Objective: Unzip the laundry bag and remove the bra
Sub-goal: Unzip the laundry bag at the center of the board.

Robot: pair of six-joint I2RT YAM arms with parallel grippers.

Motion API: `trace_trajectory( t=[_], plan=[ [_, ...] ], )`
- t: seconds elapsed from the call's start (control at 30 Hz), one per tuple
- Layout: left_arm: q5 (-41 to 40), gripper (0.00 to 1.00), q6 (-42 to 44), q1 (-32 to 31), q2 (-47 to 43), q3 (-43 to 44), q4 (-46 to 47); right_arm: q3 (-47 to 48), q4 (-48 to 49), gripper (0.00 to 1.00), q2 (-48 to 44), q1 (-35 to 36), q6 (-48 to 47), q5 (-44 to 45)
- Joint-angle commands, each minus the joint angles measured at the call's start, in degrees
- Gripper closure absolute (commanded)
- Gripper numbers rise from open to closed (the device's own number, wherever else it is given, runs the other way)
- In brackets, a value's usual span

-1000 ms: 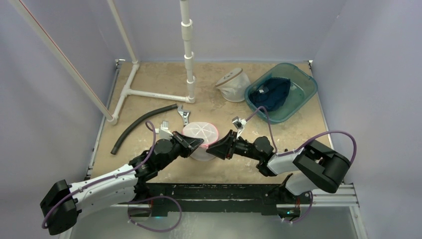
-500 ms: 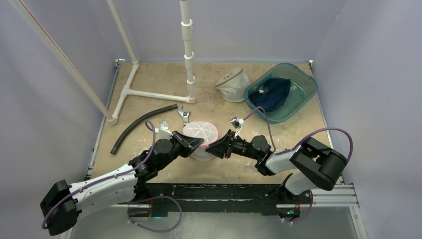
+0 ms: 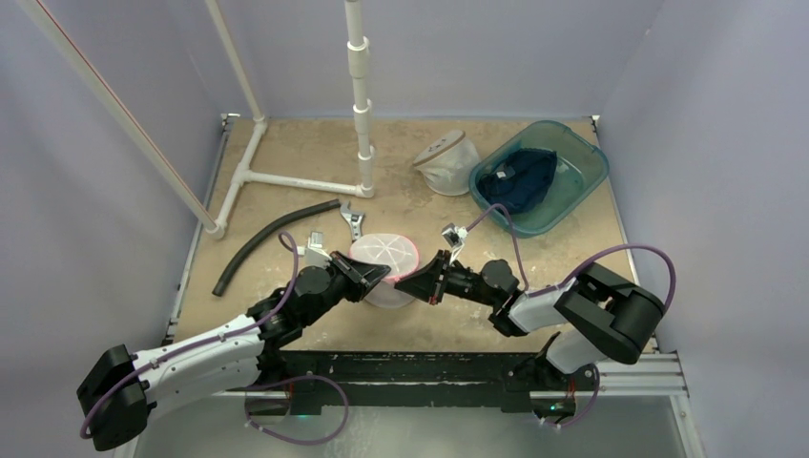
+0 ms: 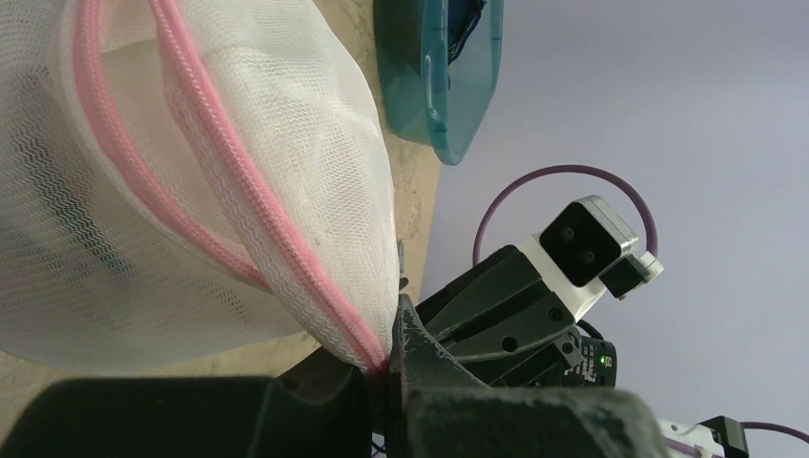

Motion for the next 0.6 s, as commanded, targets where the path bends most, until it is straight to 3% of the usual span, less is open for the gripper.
trace_trajectory(
  t=[0.0, 0.13, 0.4, 0.57],
  plan=[
    [0.4, 1.0, 0.0, 0.1, -0.3, 0.9, 1.6, 0.9, 1.2, 1.0, -1.0, -0.1, -0.6, 0.8],
    [0.2, 1.0, 0.2, 0.1, -0.9, 0.9, 0.8, 0.3, -2.4, 1.0, -3.8, -0.2, -2.7, 1.7],
    [0.9, 1.0, 3.3, 0.1, -3.1, 1.0, -1.2, 1.7, -31.6, 1.0, -16.7, -0.2, -14.2, 14.4],
    [4.3, 1.0, 4.7, 0.1, -1.5, 0.5, 1.9, 3.6, -39.5, 1.0, -18.1, -0.2, -14.8, 21.4]
  ],
)
